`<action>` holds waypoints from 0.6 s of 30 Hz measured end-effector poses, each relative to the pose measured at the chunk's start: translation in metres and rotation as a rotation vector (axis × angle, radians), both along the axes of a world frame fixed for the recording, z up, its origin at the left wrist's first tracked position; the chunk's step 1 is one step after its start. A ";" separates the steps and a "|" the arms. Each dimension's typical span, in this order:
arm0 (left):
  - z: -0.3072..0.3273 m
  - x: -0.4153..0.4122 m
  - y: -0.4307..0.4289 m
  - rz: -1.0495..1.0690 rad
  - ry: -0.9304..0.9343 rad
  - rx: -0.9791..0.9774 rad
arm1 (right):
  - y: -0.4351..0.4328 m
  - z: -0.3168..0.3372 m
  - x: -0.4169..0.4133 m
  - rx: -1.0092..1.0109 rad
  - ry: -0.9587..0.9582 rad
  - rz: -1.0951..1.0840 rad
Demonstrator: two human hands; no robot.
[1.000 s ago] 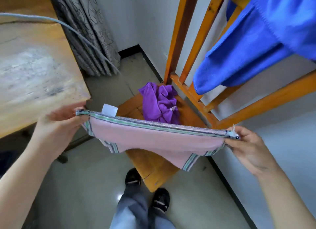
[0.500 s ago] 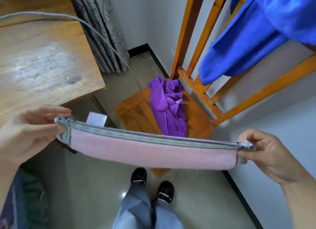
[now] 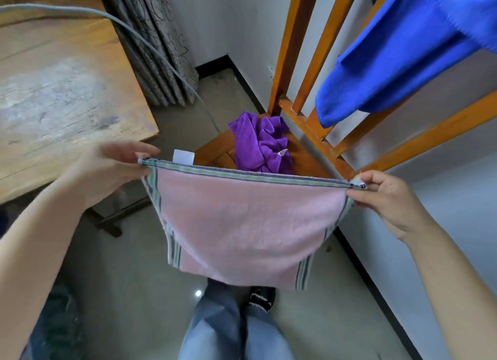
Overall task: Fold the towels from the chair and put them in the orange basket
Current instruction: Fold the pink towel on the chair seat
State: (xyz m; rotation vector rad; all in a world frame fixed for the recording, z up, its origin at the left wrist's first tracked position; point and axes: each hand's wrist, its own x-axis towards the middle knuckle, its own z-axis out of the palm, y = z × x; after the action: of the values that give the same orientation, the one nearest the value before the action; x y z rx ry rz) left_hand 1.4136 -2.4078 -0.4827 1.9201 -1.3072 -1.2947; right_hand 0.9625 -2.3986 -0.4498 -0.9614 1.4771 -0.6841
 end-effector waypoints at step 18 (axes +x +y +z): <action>-0.062 -0.065 -0.016 -0.068 -0.531 0.056 | 0.002 -0.104 0.030 0.111 0.305 -0.258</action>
State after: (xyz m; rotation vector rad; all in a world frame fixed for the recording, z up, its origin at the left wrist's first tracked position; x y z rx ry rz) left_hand 1.3488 -2.4236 -0.5449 2.3790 -1.6047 -0.8825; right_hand 0.9926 -2.3970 -0.5539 -0.8223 1.9116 -0.6513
